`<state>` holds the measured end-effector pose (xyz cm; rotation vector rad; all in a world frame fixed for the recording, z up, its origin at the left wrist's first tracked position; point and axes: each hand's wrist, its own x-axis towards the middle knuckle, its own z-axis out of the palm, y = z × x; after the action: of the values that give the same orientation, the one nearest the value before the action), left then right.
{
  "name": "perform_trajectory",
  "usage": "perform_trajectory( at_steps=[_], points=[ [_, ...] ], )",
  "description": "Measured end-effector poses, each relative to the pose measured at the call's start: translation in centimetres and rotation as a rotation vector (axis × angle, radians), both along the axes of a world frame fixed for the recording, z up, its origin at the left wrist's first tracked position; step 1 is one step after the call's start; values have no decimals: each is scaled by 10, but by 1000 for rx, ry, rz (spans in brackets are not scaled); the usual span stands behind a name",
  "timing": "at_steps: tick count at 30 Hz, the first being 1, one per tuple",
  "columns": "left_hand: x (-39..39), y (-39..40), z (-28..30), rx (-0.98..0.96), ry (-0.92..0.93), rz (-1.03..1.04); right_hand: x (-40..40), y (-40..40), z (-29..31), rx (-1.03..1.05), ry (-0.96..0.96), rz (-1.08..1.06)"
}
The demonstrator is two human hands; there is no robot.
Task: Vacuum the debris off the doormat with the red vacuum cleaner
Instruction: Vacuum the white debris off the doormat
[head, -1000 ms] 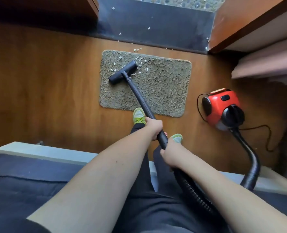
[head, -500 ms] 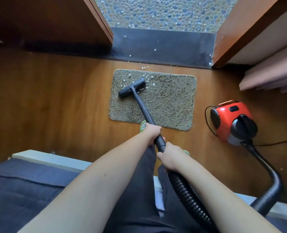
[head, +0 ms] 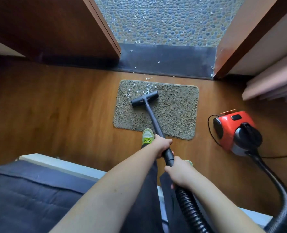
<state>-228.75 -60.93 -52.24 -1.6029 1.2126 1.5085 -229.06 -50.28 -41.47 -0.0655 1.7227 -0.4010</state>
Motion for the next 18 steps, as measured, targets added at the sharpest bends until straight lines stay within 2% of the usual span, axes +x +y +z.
perform_trajectory(
  at_steps=[13, 18],
  points=[
    [34, 19, -15, 51, 20, 58, 34, 24, -10, -20, 6, 42],
    [33, 8, -15, -4, 46, 51, 39, 7, -13, -11, 34, 14]
  ],
)
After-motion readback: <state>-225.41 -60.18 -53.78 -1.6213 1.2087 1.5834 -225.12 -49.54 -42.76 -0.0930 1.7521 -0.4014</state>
